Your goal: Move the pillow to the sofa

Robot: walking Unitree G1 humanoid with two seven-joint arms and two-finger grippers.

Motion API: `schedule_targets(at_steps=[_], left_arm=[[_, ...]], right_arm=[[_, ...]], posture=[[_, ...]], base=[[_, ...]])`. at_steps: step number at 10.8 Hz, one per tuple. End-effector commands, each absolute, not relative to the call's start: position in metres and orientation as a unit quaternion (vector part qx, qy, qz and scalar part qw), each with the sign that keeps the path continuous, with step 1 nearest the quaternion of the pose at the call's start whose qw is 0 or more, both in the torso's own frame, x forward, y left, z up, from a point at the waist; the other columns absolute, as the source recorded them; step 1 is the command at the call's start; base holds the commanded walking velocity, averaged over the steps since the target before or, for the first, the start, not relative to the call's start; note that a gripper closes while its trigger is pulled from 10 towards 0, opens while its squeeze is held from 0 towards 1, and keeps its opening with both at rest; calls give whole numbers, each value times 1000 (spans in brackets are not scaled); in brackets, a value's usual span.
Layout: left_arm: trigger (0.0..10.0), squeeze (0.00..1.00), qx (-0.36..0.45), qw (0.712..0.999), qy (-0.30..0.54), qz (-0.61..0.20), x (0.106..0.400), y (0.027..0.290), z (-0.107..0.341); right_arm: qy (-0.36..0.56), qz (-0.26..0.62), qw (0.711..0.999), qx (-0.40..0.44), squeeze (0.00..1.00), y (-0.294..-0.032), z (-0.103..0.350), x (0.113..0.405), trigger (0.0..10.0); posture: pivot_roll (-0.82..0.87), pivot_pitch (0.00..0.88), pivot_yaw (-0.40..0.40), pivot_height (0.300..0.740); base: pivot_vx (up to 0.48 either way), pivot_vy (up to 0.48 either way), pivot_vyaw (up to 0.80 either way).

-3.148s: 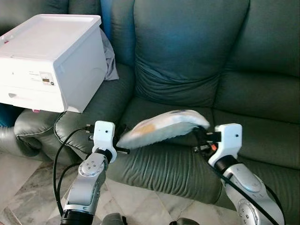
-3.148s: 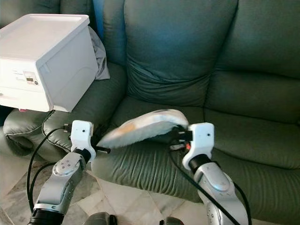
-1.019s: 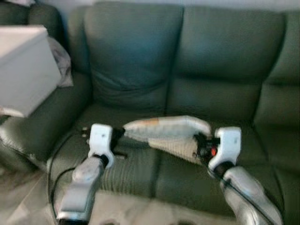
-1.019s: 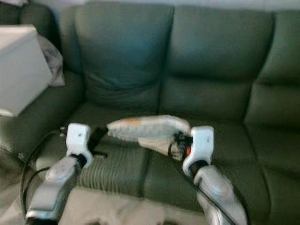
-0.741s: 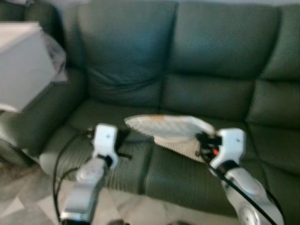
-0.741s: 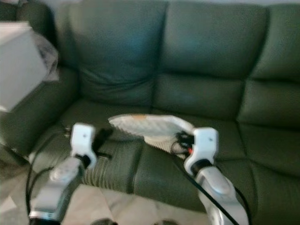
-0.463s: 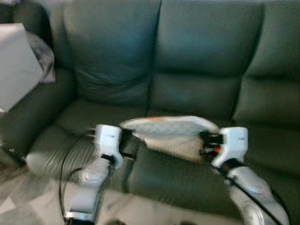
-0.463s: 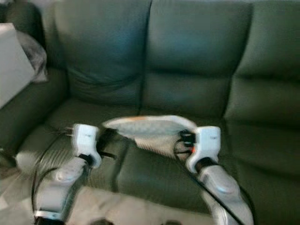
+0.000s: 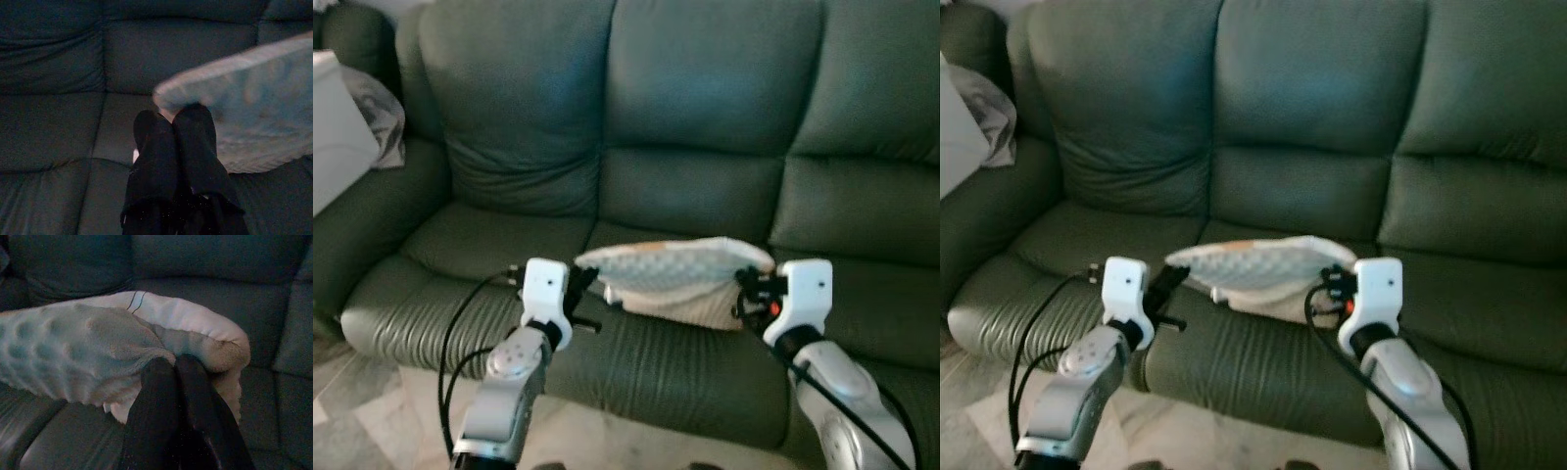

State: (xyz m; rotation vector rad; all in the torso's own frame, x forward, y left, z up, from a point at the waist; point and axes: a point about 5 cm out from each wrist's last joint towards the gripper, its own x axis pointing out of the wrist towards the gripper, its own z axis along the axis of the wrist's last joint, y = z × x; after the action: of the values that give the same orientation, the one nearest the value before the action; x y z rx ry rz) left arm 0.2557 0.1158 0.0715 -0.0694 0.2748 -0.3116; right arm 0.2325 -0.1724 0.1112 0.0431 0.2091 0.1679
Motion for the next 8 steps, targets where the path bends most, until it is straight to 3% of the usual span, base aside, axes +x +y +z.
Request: schedule_targets(at_steps=[1, 3, 8], left_arm=[[10000, 0, -28, 980, 136, -142, 258, 124, 72], [10000, 0, -24, 982, 131, -134, 260, 125, 73], [10000, 0, 10, 985, 132, -113, 265, 141, 69]], right_arm=[[80, 73, 994, 15, 0, -173, 119, 240, 10000], [50, 83, 995, 13, 0, -176, 135, 258, 10000], [114, 273, 954, -50, 0, -197, 143, 221, 10000]], posture=[[-67, 0, 24, 740], [-63, 0, 19, 740], [-109, 0, 37, 740]], base=[[0, 0, 0], [0, 0, 0], [0, 0, 0]])
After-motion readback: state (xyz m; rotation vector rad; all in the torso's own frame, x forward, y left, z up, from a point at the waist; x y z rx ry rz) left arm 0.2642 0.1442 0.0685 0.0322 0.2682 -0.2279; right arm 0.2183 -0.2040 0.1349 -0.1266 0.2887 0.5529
